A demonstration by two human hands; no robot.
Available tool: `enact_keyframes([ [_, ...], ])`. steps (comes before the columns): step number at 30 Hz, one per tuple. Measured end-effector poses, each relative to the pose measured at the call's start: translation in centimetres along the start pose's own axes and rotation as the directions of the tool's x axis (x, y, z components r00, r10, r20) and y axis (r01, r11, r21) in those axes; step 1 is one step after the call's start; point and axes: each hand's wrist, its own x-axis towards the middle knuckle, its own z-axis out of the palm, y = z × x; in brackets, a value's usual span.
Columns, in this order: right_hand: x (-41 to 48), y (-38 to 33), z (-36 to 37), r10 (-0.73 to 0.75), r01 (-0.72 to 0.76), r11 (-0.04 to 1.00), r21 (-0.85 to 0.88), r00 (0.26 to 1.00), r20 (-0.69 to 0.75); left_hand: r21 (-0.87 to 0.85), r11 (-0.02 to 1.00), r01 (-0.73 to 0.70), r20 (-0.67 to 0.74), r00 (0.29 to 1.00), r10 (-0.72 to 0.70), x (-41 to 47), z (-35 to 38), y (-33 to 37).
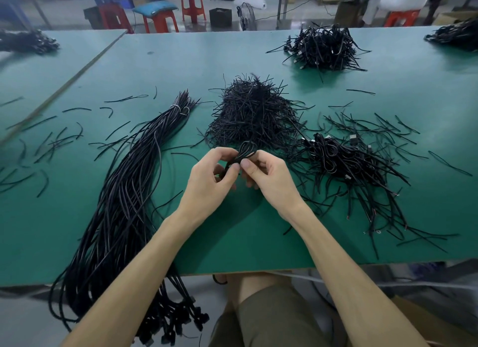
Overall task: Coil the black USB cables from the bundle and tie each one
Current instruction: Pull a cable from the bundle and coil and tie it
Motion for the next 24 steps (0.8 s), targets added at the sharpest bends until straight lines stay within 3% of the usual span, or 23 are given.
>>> enact_keyframes([
  [9, 0.0, -0.2, 0.2, -0.009, 0.005, 0.998, -0.068, 0.998, -0.068, 0.007, 0.998, -0.066, 0.005, 0.998, 0.066, 0.0, -0.1, -0.2],
  [14, -0.3, -0.6, 1.0, -0.157, 0.075, 0.914, -0.398, 0.972, -0.177, 0.132, 0.989, -0.071, 0.015, 0.997, 0.069, 0.0, 0.2, 0.2],
  [19, 0.1, -3.0, 0.8, -0.145, 0.052, 0.955, -0.293, 0.941, -0.306, 0.156, 0.987, -0.021, -0.040, 0.999, 0.028, -0.1, -1.4, 0.9],
  [22, 0.3, -4.6, -1.2, -0.152, 0.014, 0.933, -0.360, 0.921, -0.358, 0.327, 0.941, 0.089, -0.039, 0.996, -0.081, 0.3, -3.7, 0.9],
  [24, 0.2, -5.5, -3.3, -0.164, -0.022, 0.907, -0.421, 0.902, -0.400, 0.556, 0.819, 0.143, -0.058, 0.989, -0.134, 0.4, -5.6, 0.8],
])
